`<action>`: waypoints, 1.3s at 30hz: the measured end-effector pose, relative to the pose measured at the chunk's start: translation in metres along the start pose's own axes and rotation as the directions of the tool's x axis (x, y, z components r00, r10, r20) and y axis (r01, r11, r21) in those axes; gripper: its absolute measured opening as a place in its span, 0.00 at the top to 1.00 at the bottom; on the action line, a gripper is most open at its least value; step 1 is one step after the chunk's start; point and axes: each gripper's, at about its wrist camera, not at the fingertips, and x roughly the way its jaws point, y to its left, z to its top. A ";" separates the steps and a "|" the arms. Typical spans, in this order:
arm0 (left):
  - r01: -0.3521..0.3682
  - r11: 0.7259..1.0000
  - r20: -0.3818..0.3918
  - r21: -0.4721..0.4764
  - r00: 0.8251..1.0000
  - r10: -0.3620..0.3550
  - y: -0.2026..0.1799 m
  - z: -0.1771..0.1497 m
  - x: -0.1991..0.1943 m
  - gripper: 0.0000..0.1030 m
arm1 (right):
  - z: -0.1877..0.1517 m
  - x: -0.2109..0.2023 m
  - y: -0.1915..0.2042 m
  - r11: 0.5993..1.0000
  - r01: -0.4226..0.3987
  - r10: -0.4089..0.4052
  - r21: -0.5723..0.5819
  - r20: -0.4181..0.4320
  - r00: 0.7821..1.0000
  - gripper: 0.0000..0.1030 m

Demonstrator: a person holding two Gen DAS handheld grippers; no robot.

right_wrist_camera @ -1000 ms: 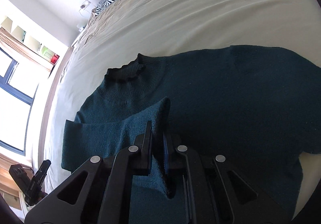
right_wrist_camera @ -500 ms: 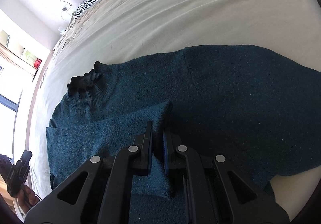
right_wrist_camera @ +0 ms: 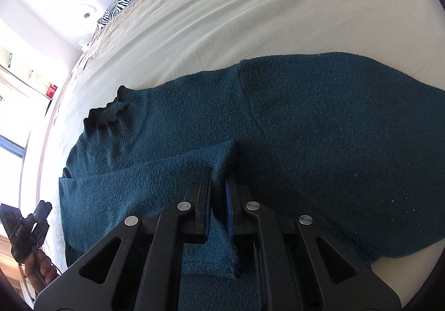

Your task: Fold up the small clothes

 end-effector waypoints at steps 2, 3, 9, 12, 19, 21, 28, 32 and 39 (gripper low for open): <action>0.005 1.000 -0.027 -0.023 1.000 -0.006 0.007 0.008 0.014 0.82 | 0.000 -0.001 -0.002 1.000 -0.019 0.019 0.001 0.000 1.000 0.93; -0.002 0.999 -0.042 -0.035 0.999 0.001 0.012 0.012 0.022 0.82 | 0.000 0.000 -0.002 1.000 -0.025 0.025 -0.003 0.001 1.000 0.93; -0.035 0.997 -0.085 -0.069 0.996 0.029 0.042 0.020 0.051 0.97 | -0.001 0.000 -0.009 0.998 -0.064 0.064 0.004 0.009 0.998 0.92; -0.034 0.998 -0.090 -0.052 0.996 0.029 0.041 0.017 0.050 0.97 | -0.003 -0.001 -0.016 0.995 -0.094 0.094 0.018 0.016 0.995 0.92; -0.047 0.999 -0.102 0.019 0.994 0.049 0.016 -0.009 0.024 0.85 | -0.011 -0.009 -0.024 0.989 -0.138 0.137 0.059 0.022 0.990 0.90; -0.059 0.998 -0.092 0.037 0.994 0.062 0.011 -0.020 0.016 0.80 | -0.015 -0.013 -0.027 0.988 -0.145 0.143 0.063 0.023 0.989 0.90; -0.095 0.990 -0.068 0.102 0.992 0.102 -0.005 -0.053 -0.005 0.74 | -0.034 -0.033 -0.038 0.984 -0.155 0.153 0.085 0.034 0.988 0.88; -0.117 0.981 -0.074 0.154 0.989 0.130 -0.021 -0.073 -0.013 0.60 | -0.057 -0.057 -0.054 0.979 -0.174 0.168 0.103 0.062 0.984 0.80; -0.107 0.961 -0.059 0.255 0.990 0.126 -0.065 -0.114 -0.038 0.44 | -0.105 -0.140 -0.132 0.953 -0.201 0.151 0.225 0.224 0.963 0.47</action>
